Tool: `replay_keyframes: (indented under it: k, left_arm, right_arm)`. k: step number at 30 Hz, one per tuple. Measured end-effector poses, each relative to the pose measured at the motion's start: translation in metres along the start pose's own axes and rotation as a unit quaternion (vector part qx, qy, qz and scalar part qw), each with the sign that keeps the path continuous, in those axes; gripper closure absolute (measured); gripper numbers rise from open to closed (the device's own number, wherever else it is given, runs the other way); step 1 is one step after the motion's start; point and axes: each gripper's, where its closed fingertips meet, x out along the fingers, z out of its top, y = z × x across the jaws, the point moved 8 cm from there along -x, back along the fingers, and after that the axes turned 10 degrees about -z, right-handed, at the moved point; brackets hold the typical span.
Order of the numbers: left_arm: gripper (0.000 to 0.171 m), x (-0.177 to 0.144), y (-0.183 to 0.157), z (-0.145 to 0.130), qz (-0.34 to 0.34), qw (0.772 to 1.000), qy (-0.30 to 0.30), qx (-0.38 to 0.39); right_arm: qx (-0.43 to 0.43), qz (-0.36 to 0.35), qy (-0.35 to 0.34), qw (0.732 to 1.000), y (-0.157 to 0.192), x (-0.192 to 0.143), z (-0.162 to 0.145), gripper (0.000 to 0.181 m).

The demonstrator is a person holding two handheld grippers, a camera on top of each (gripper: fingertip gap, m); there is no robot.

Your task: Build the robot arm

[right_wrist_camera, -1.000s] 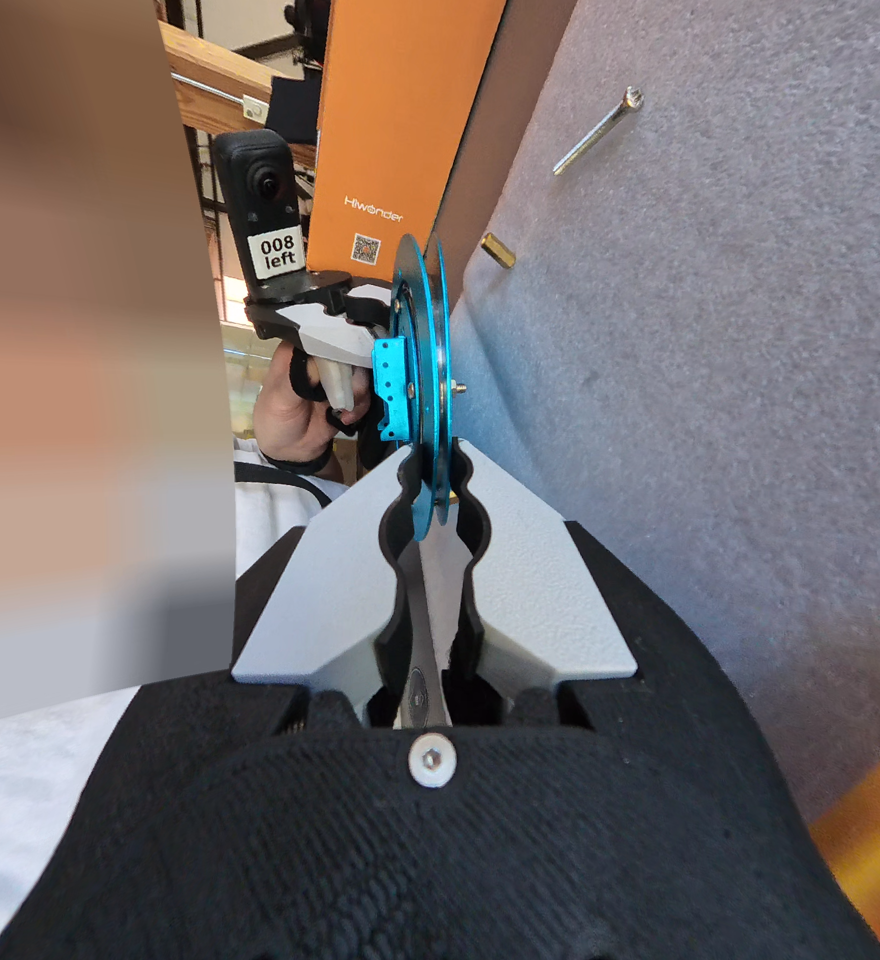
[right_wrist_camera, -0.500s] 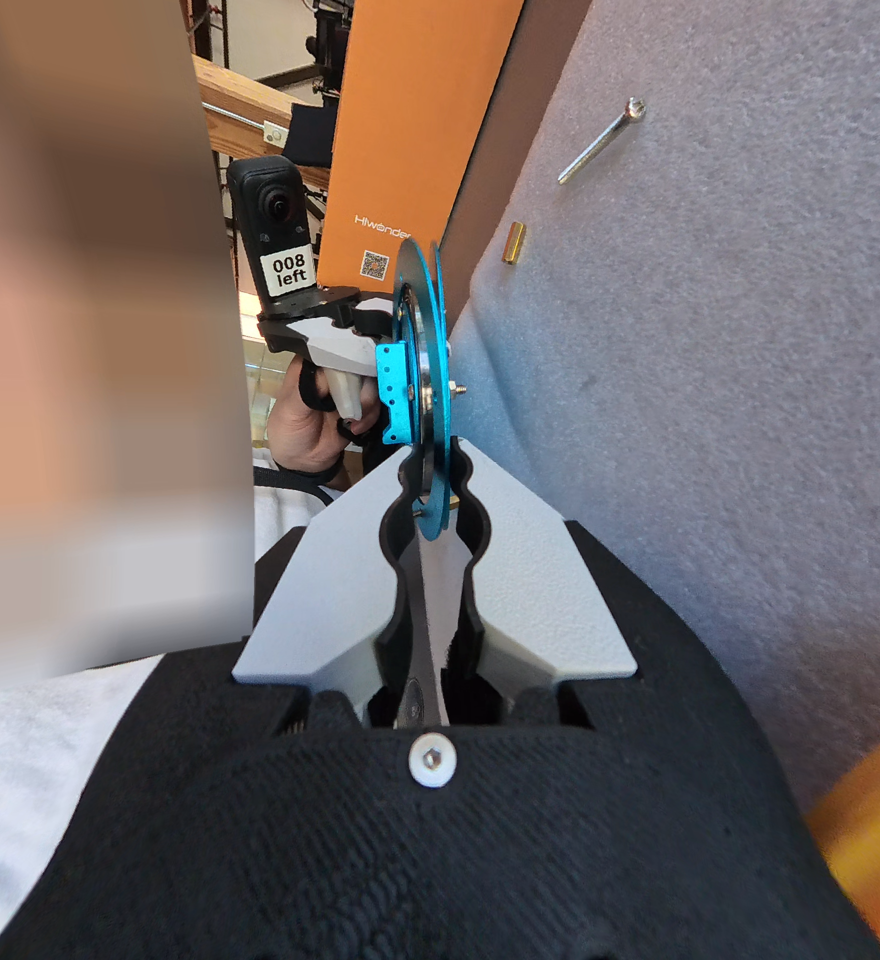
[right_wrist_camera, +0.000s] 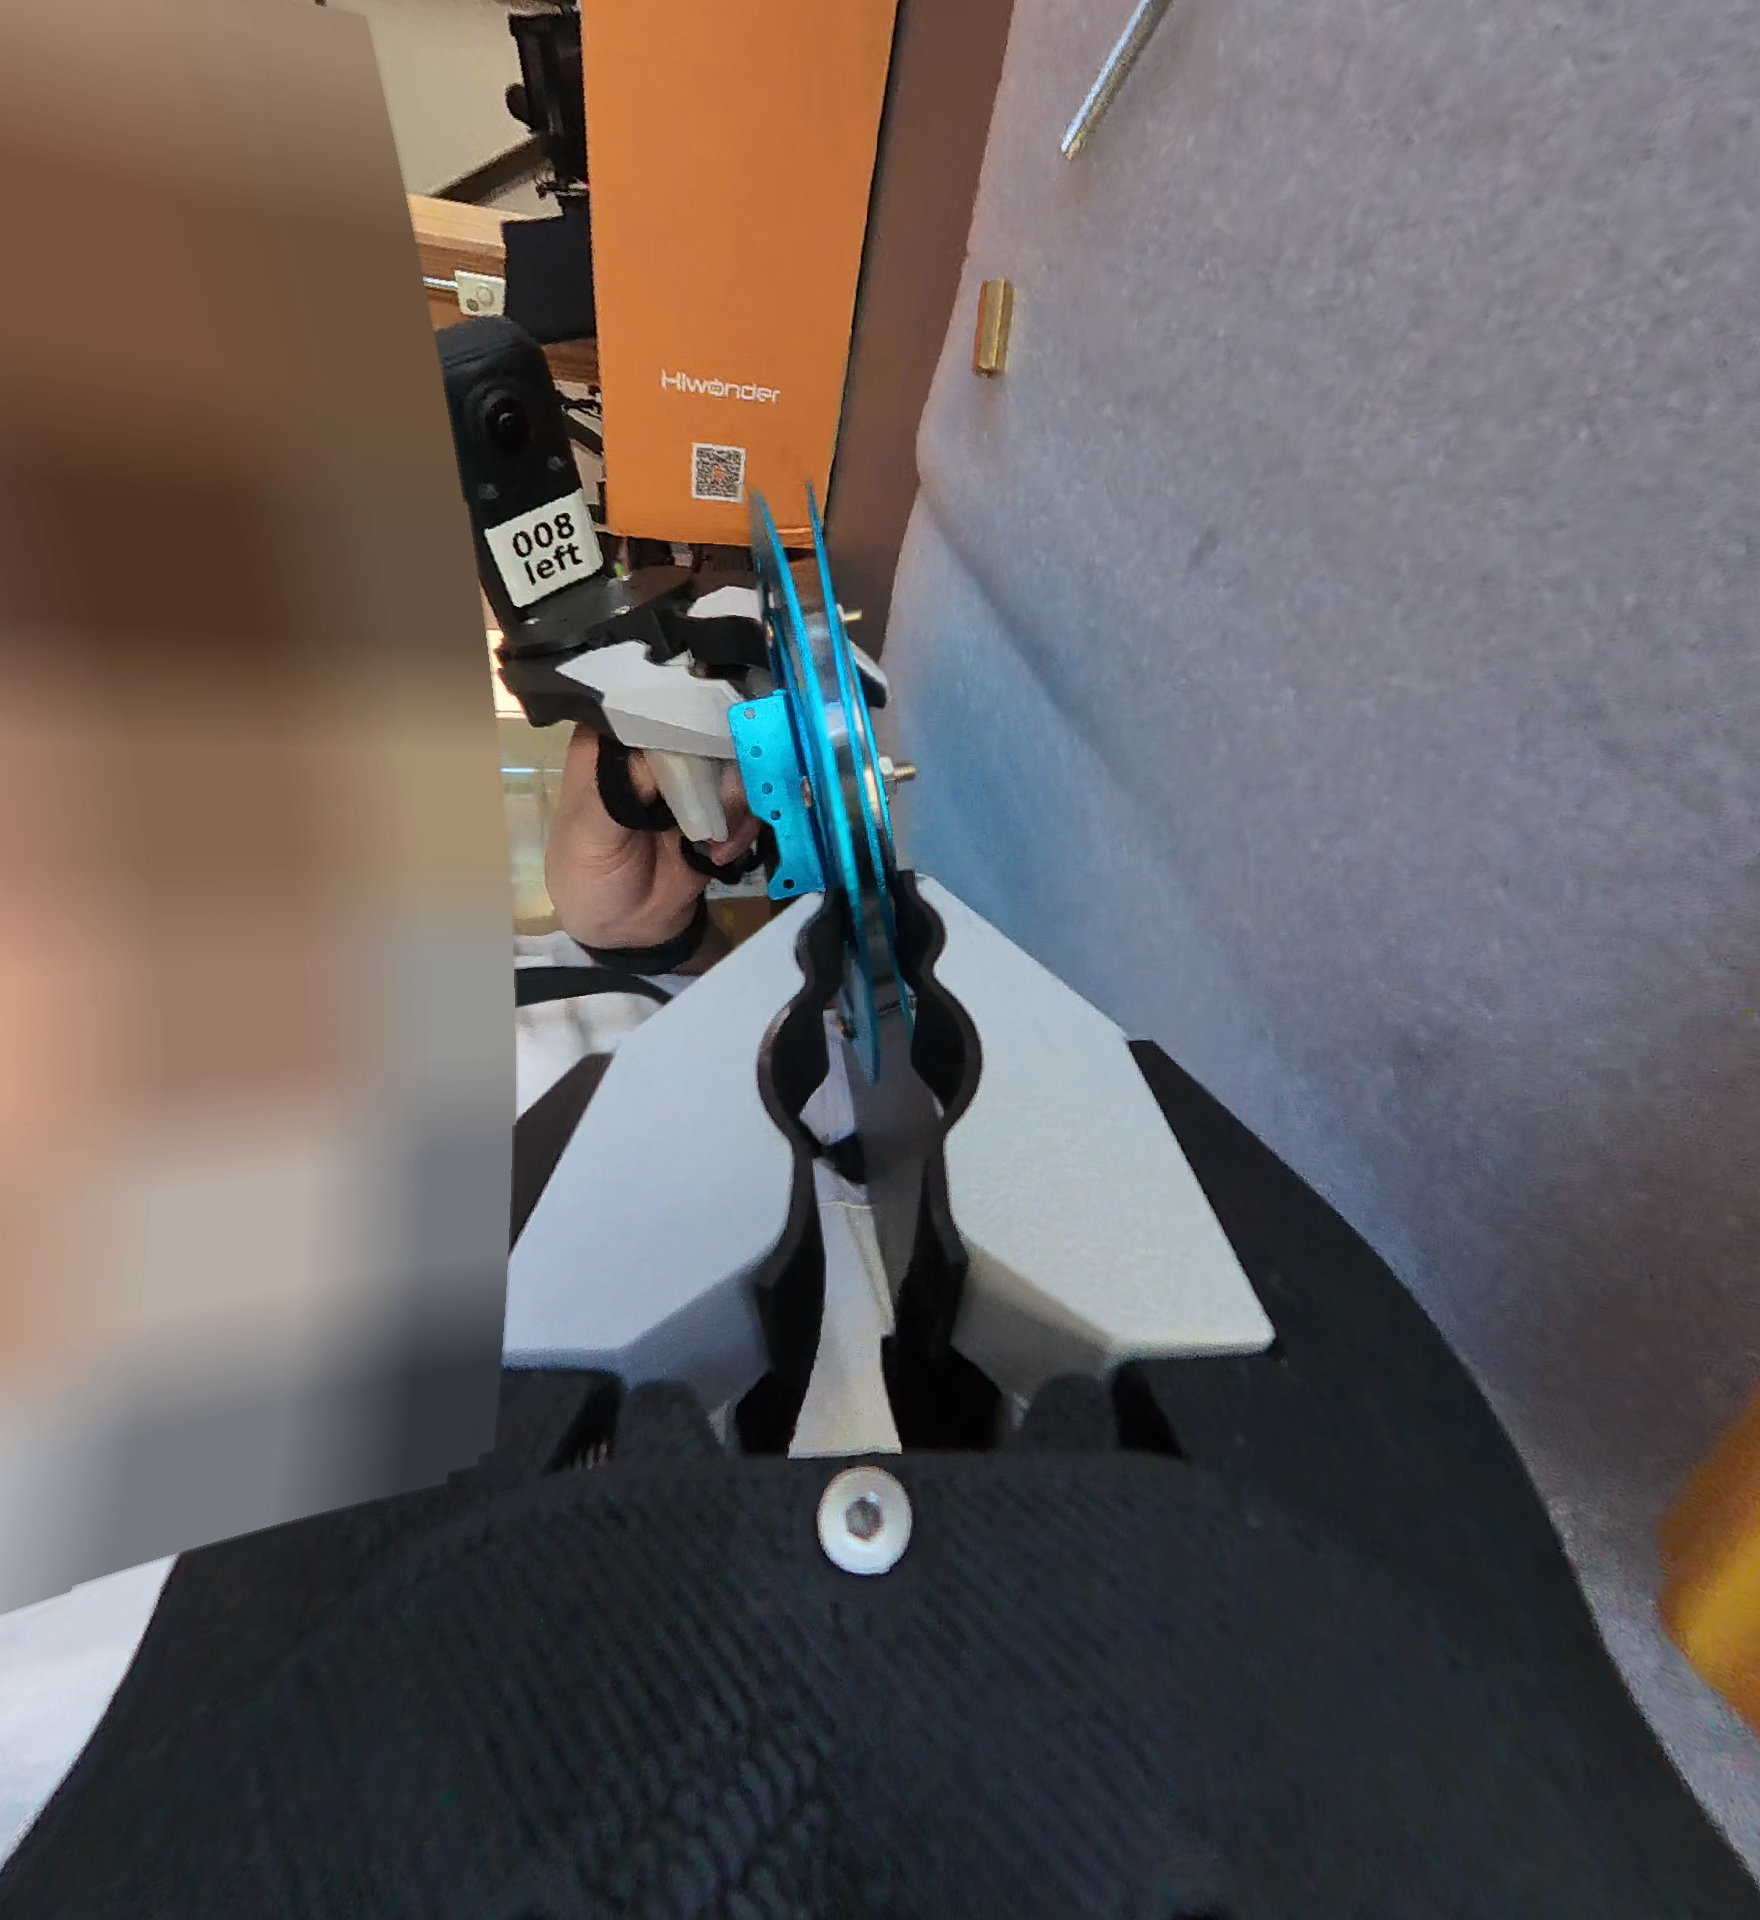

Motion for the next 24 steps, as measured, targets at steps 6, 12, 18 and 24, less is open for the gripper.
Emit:
replay_keyframes:
  k: [6,12,18,24]
  left_arm:
    - [0.142,0.003,0.007,-0.004,-0.001,1.0,0.003,-0.018]
    - [0.142,0.003,0.007,-0.003,-0.003,1.0,0.008,-0.016]
    - [0.139,0.005,0.006,-0.003,-0.01,1.0,0.018,-0.02]
    - [0.14,0.003,0.005,-0.004,-0.01,0.999,0.024,-0.025]
  right_arm:
    - [-0.033,-0.007,-0.014,0.999,-0.003,0.001,0.001,0.173]
    - [-0.058,-0.003,-0.021,0.998,-0.007,-0.003,-0.001,0.168]
    - [-0.15,-0.082,-0.023,0.985,-0.01,-0.012,-0.001,0.155]
    - [-0.172,-0.102,-0.023,0.98,-0.004,-0.014,-0.005,0.154]
